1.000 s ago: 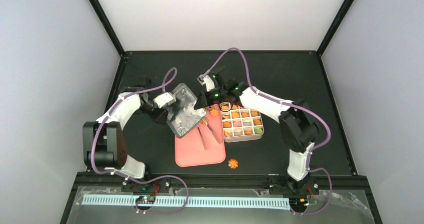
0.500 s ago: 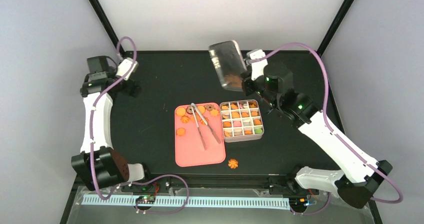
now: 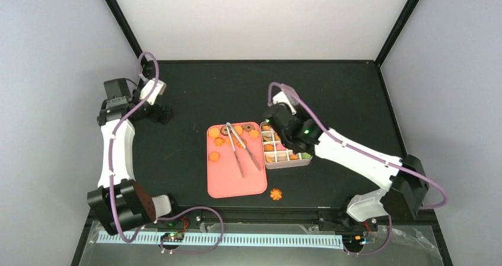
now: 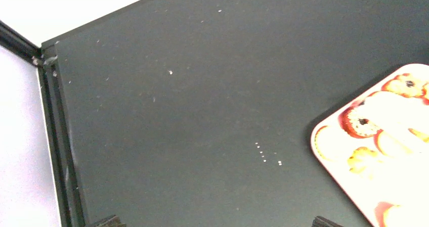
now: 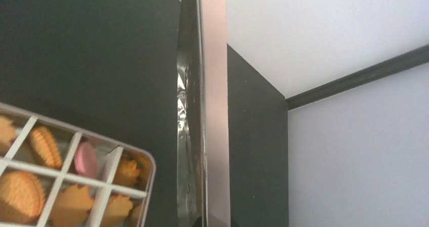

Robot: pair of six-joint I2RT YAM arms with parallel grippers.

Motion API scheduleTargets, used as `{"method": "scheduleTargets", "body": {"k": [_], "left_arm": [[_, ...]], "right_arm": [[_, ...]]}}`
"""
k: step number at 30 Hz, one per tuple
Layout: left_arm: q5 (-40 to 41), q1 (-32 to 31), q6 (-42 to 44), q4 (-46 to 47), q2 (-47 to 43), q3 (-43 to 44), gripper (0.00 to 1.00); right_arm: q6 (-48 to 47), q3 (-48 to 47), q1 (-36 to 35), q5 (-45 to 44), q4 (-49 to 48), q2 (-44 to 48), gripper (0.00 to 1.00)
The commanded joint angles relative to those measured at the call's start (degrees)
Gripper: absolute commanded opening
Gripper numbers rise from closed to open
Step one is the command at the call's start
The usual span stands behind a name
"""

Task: Pack the cookies
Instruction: Place the box lid on the packing box.

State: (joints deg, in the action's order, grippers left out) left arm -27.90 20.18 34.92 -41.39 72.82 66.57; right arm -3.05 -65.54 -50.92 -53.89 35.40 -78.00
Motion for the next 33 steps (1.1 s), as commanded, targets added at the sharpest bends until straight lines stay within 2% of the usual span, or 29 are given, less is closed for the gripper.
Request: {"method": "scheduleTargets", "body": {"k": [1, 6, 12, 22, 29, 32, 33], "left_arm": [[-4.04, -2.16, 0.66, 3.62, -4.64, -1.85, 0.99], [-4.28, -4.35, 1.64, 0.32, -3.19, -1.70, 0.99], [-3.89, -6.41, 2.64, -1.94, -1.75, -1.84, 0.99], [-1.25, -11.05, 3.71, -1.07, -2.33, -3.87, 0.99], [0.48, -16.53, 2.70, -1.28, -1.52, -4.16, 0.99], [0.84, -18.67, 1.62, -1.18, -0.70, -4.04, 0.99], [0.79, -19.34, 1.13, -1.16, -0.33, -3.99, 0.99]], "right_arm": [[2.11, -0.27, -4.10, -4.49, 3.09, -3.39, 0.01], [5.66, -0.01, -8.67, 1.30, 5.54, -9.14, 0.02], [7.87, 0.50, -12.51, 7.70, 6.45, -12.80, 0.12], [12.47, 3.28, -14.73, 18.80, 7.74, -11.95, 0.37], [12.70, 5.11, -14.62, 25.05, 5.14, -5.71, 0.58], [13.22, 4.88, -13.71, 25.65, 4.47, -3.71, 0.74], [13.56, 4.60, -12.73, 26.75, 4.08, -2.83, 0.75]]}}
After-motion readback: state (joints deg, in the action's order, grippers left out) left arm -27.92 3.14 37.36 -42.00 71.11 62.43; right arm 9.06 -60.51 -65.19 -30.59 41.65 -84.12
